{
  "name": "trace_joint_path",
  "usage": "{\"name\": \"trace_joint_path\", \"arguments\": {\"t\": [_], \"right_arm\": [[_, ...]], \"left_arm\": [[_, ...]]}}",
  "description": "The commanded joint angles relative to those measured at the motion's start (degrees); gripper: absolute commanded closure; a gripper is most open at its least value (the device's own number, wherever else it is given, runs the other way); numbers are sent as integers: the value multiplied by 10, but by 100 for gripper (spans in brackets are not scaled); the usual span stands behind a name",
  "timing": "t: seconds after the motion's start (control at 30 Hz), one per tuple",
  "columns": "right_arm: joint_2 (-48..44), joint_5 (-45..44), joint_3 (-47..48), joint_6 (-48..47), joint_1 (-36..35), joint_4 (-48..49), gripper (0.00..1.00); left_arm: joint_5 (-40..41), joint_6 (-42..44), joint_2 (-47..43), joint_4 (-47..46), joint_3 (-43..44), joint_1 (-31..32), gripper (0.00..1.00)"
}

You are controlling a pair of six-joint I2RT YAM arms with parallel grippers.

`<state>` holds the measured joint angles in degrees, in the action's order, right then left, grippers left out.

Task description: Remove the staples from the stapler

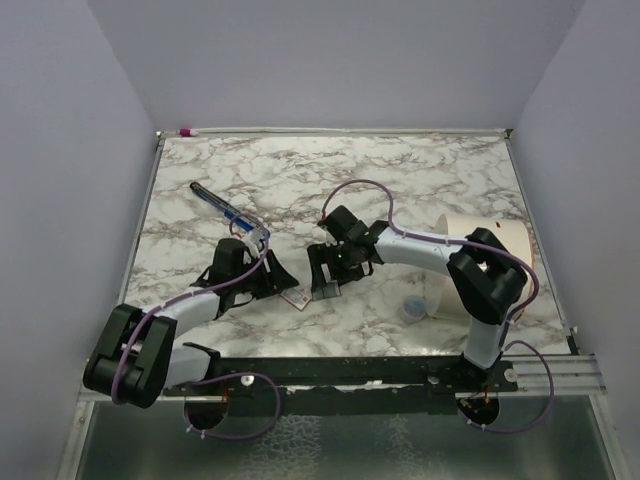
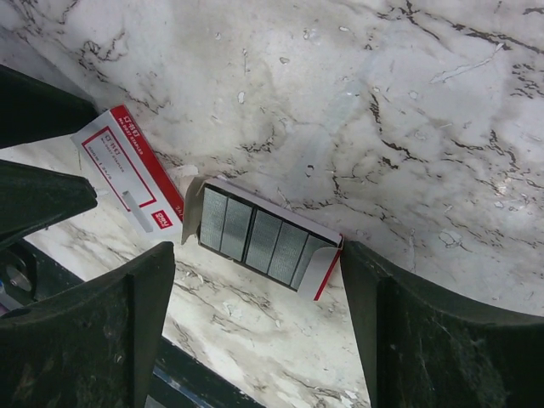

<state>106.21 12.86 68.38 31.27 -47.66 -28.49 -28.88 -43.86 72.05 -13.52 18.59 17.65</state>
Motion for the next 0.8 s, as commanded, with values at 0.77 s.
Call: {"name": "trace_joint_path", "arguments": {"t": [0.77], "right_arm": [[10, -89, 73, -359, -147, 25, 0]], "left_arm": [[357, -18, -295, 421, 153, -93, 12]]}}
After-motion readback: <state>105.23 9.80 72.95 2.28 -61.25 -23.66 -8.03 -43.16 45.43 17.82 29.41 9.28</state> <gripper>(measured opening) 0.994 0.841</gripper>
